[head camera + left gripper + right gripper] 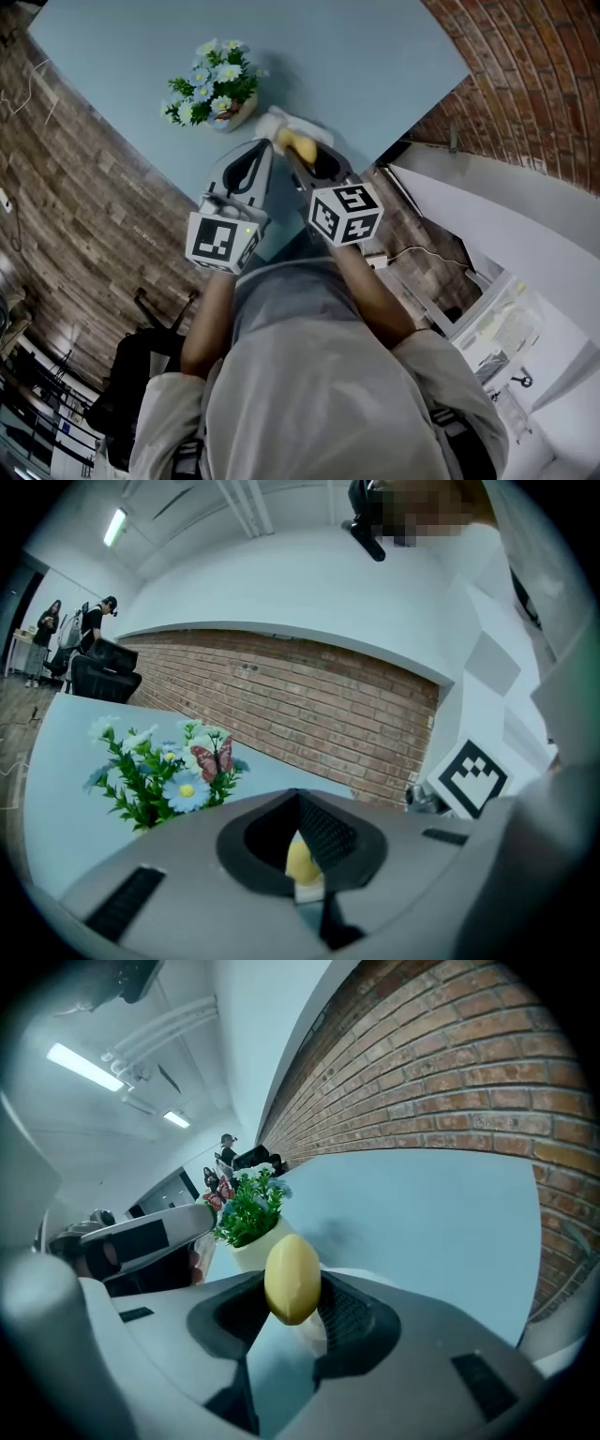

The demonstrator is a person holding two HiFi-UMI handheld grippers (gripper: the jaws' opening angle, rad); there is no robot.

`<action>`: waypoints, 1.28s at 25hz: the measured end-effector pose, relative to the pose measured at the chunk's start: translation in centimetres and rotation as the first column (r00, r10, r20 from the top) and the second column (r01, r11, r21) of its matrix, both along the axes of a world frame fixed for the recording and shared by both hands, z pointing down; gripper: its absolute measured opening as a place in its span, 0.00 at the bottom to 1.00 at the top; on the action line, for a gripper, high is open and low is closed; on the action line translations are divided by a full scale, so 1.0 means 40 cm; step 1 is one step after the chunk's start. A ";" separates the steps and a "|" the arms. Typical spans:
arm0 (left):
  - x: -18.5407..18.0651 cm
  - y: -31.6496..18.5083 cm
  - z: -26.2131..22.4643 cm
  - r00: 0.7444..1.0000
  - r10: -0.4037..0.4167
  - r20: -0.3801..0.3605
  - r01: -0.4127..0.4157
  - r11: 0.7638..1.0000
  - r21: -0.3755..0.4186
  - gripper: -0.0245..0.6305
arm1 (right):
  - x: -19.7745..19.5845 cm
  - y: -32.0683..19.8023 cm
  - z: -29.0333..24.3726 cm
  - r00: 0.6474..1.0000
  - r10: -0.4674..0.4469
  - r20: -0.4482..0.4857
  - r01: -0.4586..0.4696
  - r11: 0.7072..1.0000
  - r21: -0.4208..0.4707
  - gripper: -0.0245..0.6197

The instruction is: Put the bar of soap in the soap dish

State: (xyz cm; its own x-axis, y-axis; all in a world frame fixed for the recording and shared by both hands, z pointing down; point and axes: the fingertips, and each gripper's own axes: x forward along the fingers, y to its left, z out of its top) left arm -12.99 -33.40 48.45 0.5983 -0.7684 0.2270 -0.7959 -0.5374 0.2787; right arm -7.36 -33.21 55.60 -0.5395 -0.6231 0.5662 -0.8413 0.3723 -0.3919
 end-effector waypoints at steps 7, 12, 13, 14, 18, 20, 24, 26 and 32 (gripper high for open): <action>-0.005 -0.003 0.004 1.000 -0.010 0.001 0.010 1.000 -0.002 0.04 | -0.001 -0.015 0.010 0.999 0.032 -0.028 -0.033 0.999 -0.035 0.28; -0.005 -0.003 0.007 1.000 -0.018 -0.004 0.017 1.000 -0.007 0.04 | -0.004 -0.021 0.015 0.998 0.060 -0.035 -0.062 0.996 -0.071 0.29; -0.004 -0.004 0.006 1.000 -0.017 -0.006 0.017 1.000 -0.006 0.04 | -0.005 -0.023 0.016 0.997 0.065 -0.037 -0.068 0.995 -0.077 0.29; -0.003 -0.004 0.006 1.000 -0.017 -0.007 0.017 1.000 -0.006 0.04 | -0.005 -0.025 0.017 0.997 0.068 -0.044 -0.072 0.994 -0.080 0.29; 0.001 -0.003 0.006 1.000 -0.008 -0.009 0.008 1.000 -0.004 0.04 | -0.007 -0.025 0.026 0.994 0.068 -0.083 -0.076 0.993 -0.093 0.29; -0.003 -0.005 0.005 1.000 -0.010 -0.008 0.010 1.000 -0.003 0.04 | -0.008 -0.026 0.032 0.992 0.059 -0.114 -0.071 0.992 -0.104 0.29; -0.011 -0.004 0.003 1.000 -0.028 -0.014 0.028 1.000 -0.004 0.04 | -0.009 -0.023 0.041 0.984 0.044 -0.173 -0.065 0.991 -0.118 0.29; -0.014 -0.004 0.001 0.999 -0.030 -0.015 0.030 1.000 -0.002 0.04 | -0.002 -0.025 0.040 0.981 0.051 -0.189 -0.073 0.991 -0.113 0.29; -0.018 0.002 0.003 0.999 -0.031 -0.022 0.031 1.000 -0.003 0.04 | 0.008 -0.029 0.036 0.974 0.053 -0.220 -0.077 0.992 -0.100 0.30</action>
